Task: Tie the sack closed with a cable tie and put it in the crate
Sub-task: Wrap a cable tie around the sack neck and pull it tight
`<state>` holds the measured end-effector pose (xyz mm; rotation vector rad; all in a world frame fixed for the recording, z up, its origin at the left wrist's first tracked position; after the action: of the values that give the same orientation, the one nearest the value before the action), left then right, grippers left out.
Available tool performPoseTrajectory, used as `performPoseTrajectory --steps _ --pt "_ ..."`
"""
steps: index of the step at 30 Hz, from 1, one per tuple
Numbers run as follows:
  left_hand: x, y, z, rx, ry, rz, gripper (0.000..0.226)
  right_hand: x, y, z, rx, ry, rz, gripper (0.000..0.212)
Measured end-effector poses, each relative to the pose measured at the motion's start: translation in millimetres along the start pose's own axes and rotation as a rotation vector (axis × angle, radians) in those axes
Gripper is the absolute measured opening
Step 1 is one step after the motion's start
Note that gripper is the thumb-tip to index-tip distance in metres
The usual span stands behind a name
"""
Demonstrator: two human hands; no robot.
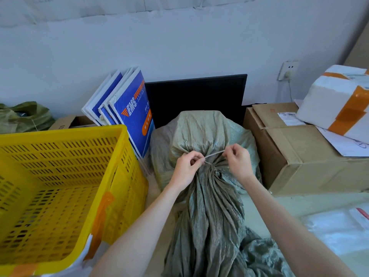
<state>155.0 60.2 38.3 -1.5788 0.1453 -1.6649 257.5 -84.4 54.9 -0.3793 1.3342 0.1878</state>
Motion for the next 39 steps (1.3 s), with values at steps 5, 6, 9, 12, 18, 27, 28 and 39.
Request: performPoseTrajectory --steps 5,6,9,12,18,27,28,39 --pt "-9.2 0.7 -4.0 -0.001 -0.022 0.022 0.007 0.2 -12.0 -1.0 0.062 0.058 0.095 0.030" --pt "-9.5 1.0 -4.4 0.000 -0.024 0.022 0.007 1.4 -11.9 -2.9 0.070 0.069 0.113 0.032" --pt "-8.4 2.9 -6.0 -0.003 -0.025 0.024 0.006 1.7 -6.7 -8.0 0.070 0.098 0.177 0.039" --pt "-4.0 5.2 -8.1 -0.007 -0.003 0.075 0.004 -3.4 3.9 -9.9 0.002 0.092 0.139 0.051" --pt "6.6 5.6 -8.8 0.013 0.033 0.124 0.004 -10.0 20.8 -5.6 -0.064 0.008 -0.026 0.049" --pt "-2.6 6.1 -1.6 -0.020 0.056 0.215 0.007 -4.4 8.2 -0.6 0.065 0.012 -0.077 0.050" --pt "-6.1 5.1 -1.1 -0.029 0.050 0.226 0.007 -5.7 5.1 0.3 0.078 0.016 -0.075 0.052" --pt "-14.9 4.8 -1.0 -0.077 0.079 0.256 0.010 13.6 -27.5 12.4 0.190 0.125 -0.031 0.050"
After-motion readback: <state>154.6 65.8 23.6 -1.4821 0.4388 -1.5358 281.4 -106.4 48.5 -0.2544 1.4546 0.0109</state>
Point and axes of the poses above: each hand's wrist, its own z-axis towards the middle knuckle, its own y-axis out of the palm, x = y × z, the point moved 4 cm from there along z, towards the middle knuckle, and after that the axes turned 11 degrees about z, right-handed, at the moved point
